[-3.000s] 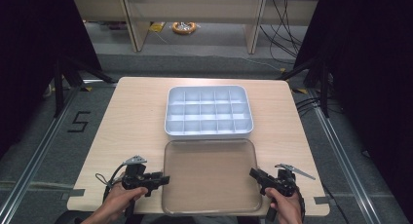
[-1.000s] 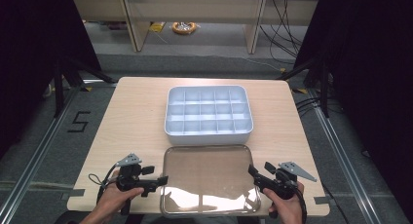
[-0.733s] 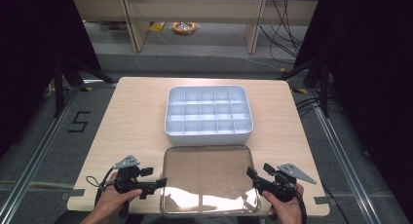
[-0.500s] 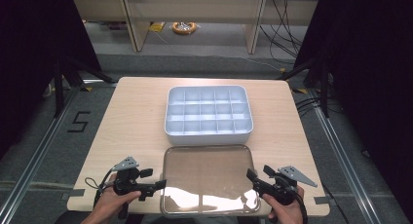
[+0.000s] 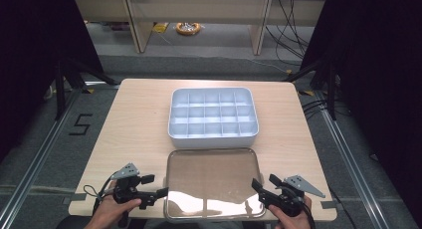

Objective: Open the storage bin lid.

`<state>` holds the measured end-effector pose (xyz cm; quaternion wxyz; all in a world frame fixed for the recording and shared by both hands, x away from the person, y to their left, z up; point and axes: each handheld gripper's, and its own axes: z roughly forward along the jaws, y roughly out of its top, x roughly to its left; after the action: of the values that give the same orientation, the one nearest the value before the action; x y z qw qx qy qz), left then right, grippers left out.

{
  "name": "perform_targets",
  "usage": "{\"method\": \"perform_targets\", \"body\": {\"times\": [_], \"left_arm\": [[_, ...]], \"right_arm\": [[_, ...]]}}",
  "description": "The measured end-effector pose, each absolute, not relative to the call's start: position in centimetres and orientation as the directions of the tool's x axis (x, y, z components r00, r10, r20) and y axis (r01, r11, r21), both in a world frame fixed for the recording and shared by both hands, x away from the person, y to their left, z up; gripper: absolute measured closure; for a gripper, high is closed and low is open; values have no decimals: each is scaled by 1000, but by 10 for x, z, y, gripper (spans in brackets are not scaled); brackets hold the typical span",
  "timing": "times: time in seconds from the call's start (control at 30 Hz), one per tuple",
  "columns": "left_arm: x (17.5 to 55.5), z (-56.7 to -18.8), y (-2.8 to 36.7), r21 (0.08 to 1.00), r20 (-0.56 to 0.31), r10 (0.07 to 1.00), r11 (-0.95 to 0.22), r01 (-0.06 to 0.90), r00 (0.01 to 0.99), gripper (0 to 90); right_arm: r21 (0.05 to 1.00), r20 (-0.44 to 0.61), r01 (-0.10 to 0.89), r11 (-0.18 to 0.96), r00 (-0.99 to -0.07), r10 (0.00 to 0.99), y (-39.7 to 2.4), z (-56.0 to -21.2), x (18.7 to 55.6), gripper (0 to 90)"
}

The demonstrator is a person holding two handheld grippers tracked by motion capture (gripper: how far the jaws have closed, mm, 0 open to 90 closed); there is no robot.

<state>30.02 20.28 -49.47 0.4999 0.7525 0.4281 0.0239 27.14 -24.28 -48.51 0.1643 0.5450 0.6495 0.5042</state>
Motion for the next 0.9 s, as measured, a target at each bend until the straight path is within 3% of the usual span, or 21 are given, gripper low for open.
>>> {"method": "perform_targets", "body": {"times": [0.1, 0.13, 0.27, 0.3, 0.43, 0.67, 0.9], "left_arm": [[296, -495, 204, 776, -388, 665, -138, 615, 638, 149], [295, -494, 205, 774, -395, 664, -132, 619, 635, 146], [289, -495, 208, 775, -406, 658, -120, 620, 634, 147], [288, -495, 208, 772, -411, 657, -118, 625, 632, 147], [284, -496, 211, 767, -414, 655, -122, 629, 632, 147], [277, -498, 212, 759, -405, 665, -138, 636, 628, 147], [271, -501, 210, 750, -400, 663, -159, 642, 633, 148]], "right_arm": [[808, 374, 575, -127, -334, 865, -239, -484, 265, 236], [834, 334, 543, -93, -363, 870, -241, -486, 267, 227], [814, 375, 566, -129, -343, 861, -239, -484, 259, 202], [839, 329, 535, -95, -361, 873, -241, -487, 261, 195], [826, 347, 553, -109, -346, 872, -241, -488, 256, 169], [807, 362, 581, -107, -343, 867, -238, -488, 246, 174], [829, 300, 558, -35, -392, 870, -237, -490, 240, 187]]}}
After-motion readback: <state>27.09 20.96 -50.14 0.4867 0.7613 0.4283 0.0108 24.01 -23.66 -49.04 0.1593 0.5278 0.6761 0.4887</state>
